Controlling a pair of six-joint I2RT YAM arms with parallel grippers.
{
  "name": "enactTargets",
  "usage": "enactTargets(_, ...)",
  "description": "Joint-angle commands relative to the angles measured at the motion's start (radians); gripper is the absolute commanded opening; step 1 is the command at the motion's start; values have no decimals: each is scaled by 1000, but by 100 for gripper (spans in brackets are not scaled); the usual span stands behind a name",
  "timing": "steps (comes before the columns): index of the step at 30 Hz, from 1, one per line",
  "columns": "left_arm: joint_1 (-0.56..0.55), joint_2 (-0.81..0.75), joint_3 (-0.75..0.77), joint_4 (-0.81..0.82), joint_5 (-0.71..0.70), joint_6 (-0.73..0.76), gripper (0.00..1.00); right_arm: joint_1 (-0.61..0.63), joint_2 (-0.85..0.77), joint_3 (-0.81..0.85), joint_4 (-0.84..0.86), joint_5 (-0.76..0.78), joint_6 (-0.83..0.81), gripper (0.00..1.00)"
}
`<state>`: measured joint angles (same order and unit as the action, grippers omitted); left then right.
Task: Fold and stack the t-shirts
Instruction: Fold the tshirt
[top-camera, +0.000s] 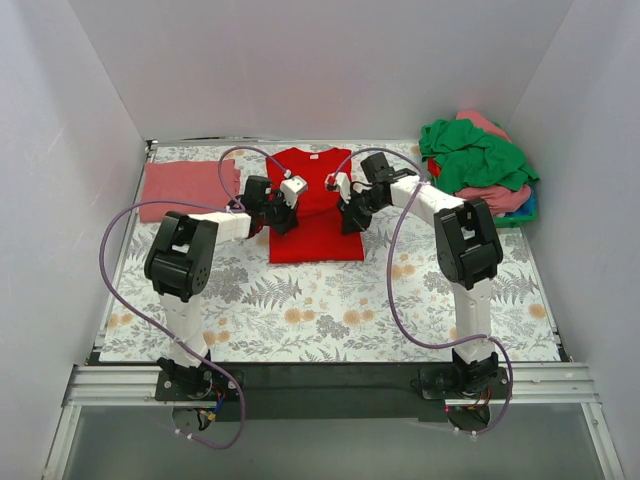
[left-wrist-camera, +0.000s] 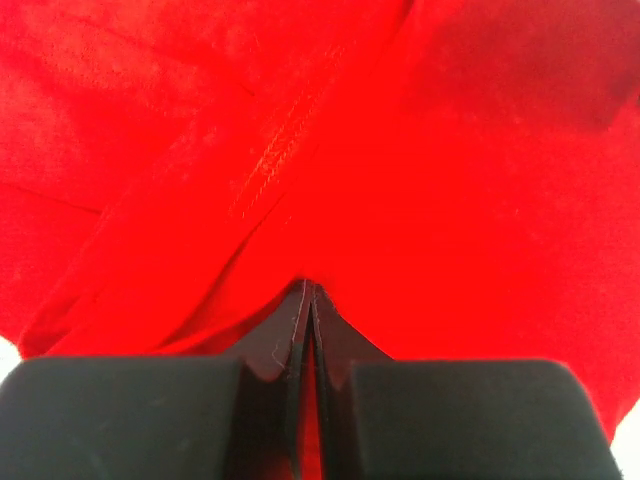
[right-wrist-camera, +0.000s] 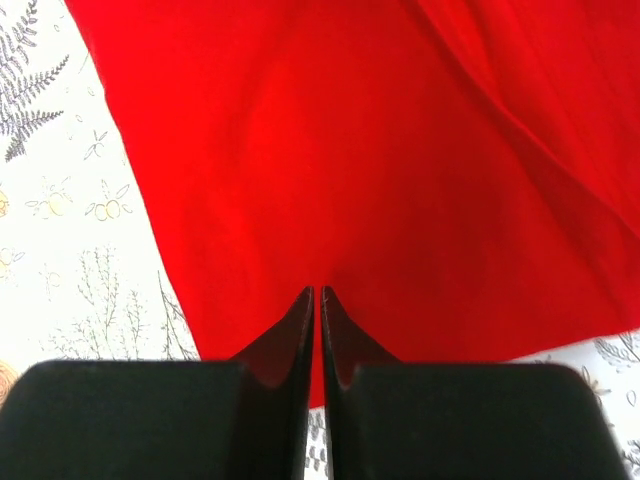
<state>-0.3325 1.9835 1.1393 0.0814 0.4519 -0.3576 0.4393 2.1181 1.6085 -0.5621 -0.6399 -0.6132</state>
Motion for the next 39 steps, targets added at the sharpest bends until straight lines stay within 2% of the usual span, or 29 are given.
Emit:
enactTargets(1, 1, 1, 45, 41, -88, -18, 0, 30, 11, 30, 11, 45, 0, 10)
enactTargets(11, 0, 54, 117, 101, -125, -50, 0, 33, 25, 5, 13, 92, -3, 10)
enactTargets(19, 1, 77, 166, 158, -216, -76, 0, 36, 39, -16, 11, 128, -8, 10)
enactTargets(32, 6, 156, 254, 150, -255, -90, 0, 44, 31, -64, 10, 160, -28, 10)
enactTargets(37, 9, 80, 238, 228, -301, -86, 0, 42, -55, -81, 7, 149, -56, 11)
enactTargets(39, 12, -10, 223, 253, -318, -64, 13, 42, -110, -78, 8, 134, -78, 13)
